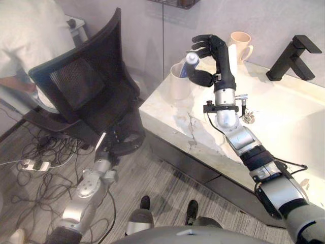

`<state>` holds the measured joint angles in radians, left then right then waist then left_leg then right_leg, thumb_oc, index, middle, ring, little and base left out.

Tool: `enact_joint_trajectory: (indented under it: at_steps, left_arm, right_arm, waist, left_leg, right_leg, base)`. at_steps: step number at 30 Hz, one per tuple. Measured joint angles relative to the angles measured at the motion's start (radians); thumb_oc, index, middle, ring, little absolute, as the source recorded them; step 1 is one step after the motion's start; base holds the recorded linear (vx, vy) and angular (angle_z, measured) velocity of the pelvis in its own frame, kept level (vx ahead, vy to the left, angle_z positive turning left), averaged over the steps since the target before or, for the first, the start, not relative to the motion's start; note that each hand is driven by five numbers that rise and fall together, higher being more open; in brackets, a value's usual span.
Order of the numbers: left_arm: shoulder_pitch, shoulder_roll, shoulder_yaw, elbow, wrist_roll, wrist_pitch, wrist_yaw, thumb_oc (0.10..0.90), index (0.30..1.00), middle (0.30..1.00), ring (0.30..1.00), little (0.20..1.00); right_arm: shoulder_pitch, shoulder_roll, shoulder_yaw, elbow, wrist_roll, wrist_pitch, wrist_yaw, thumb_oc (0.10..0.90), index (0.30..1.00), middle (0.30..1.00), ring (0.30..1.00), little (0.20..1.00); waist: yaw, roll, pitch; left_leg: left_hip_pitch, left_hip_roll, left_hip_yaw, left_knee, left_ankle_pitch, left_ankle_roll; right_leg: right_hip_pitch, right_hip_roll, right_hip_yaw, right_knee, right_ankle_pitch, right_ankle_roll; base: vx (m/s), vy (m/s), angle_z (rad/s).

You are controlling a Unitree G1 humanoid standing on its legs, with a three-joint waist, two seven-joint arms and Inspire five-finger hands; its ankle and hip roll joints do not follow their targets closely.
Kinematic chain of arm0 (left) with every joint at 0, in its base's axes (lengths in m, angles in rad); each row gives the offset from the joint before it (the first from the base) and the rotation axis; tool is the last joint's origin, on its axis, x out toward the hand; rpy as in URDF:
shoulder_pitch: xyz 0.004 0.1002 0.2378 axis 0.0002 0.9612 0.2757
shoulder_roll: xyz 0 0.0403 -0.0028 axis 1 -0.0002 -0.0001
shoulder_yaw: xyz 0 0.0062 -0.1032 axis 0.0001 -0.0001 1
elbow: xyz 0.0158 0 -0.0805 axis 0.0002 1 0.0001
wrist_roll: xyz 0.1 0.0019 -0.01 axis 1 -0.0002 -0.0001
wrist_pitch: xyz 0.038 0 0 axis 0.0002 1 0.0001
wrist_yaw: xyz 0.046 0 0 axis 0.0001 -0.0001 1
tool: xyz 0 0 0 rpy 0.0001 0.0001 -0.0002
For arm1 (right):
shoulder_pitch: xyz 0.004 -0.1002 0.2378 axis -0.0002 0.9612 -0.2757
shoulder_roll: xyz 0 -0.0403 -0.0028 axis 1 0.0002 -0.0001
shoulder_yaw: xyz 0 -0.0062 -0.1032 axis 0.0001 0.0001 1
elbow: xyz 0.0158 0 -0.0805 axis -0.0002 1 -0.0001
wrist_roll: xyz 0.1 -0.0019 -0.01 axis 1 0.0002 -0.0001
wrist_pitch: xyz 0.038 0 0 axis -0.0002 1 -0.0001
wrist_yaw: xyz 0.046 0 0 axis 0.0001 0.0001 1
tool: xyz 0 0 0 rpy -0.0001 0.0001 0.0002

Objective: Organize the bathroom.

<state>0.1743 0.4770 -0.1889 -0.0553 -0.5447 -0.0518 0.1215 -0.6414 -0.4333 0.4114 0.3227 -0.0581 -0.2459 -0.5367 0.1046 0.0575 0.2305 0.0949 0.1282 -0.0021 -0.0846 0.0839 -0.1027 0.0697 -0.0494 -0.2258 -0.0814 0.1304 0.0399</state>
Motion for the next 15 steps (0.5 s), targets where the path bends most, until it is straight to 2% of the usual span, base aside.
enact_joint_trajectory:
  at_steps: [15]
  left_arm:
    - [-0.001, -0.008, 0.0, 0.0, 0.001, 0.0, -0.001, 0.8, 0.9, 0.9, 0.9, 0.9]
  right_arm:
    - [0.004, 0.0, 0.0, 0.0, 0.032, 0.064, 0.012, 0.8, 0.9, 0.9, 0.9, 0.9]
  waist:
    - [-0.012, -0.004, -0.002]
  left_leg:
    - [0.017, 0.0, 0.021, -0.001, -0.003, 0.0]
  right_leg:
    - [0.006, 0.001, 0.016, 0.0, 0.004, 0.001]
  base:
    - [-0.05, 0.065, -0.03]
